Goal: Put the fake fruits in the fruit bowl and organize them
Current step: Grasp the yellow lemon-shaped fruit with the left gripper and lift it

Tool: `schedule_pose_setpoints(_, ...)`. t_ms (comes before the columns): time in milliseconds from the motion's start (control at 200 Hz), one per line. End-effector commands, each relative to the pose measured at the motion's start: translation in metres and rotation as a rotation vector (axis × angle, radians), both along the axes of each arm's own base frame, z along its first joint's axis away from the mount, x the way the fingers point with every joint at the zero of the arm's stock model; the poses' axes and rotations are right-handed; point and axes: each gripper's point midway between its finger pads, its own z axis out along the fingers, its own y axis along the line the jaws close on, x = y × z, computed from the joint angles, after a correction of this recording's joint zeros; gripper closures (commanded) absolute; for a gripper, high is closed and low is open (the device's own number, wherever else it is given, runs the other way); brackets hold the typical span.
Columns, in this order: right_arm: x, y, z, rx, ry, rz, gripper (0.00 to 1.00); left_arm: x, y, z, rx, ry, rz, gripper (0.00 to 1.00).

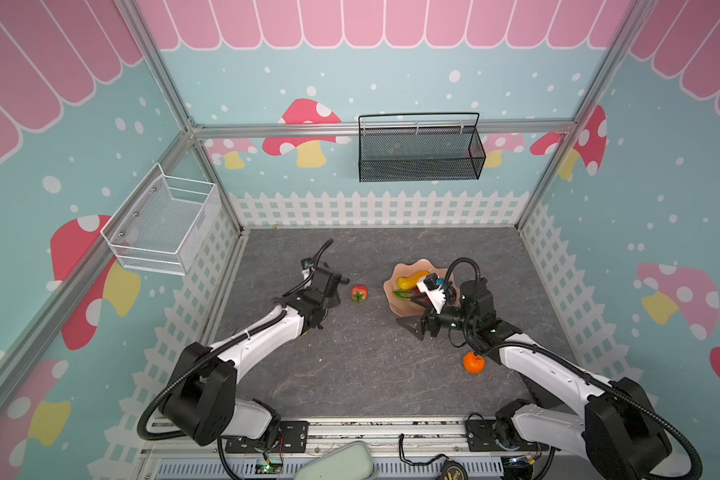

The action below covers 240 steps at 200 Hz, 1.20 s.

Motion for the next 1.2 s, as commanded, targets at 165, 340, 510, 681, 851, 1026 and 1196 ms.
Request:
schedule_pose_setpoints(165, -0.027, 0.051, 0.009, 0.0, -0.099, 0.24, 0.02, -0.038, 0.071, -0.042, -0.041, 0.126, 0.349, 0.33)
schedule_pose_setpoints(340, -0.033, 0.054, -0.003, -0.015, -0.07, 0.25, 0.02, -0.025, 0.075, -0.058, -0.078, 0.136, 0.344, 0.33)
schedule_pose_setpoints(510, -0.031, 0.051, -0.01, -0.039, -0.061, 0.234, 0.02, -0.012, 0.069, -0.069, -0.102, 0.156, 0.325, 0.34)
schedule_pose_setpoints(681, -0.021, 0.041, -0.016, -0.074, -0.048, 0.137, 0.02, -0.008, 0.058, -0.065, -0.119, 0.135, 0.296, 0.55)
schedule_pose_setpoints(851, 0.014, 0.0, -0.026, -0.04, 0.104, -0.07, 0.02, 0.023, 0.001, 0.0, -0.021, -0.029, 0.032, 0.6)
schedule_pose_setpoints(1026, 0.03, -0.049, -0.028, 0.03, 0.203, -0.248, 0.02, 0.058, -0.121, 0.065, -0.028, -0.232, -0.542, 0.59)
schedule_pose_setpoints(1196, 0.02, -0.081, -0.035, 0.117, 0.323, -0.371, 0.02, 0.038, -0.23, 0.094, -0.241, -0.374, -1.132, 0.59)
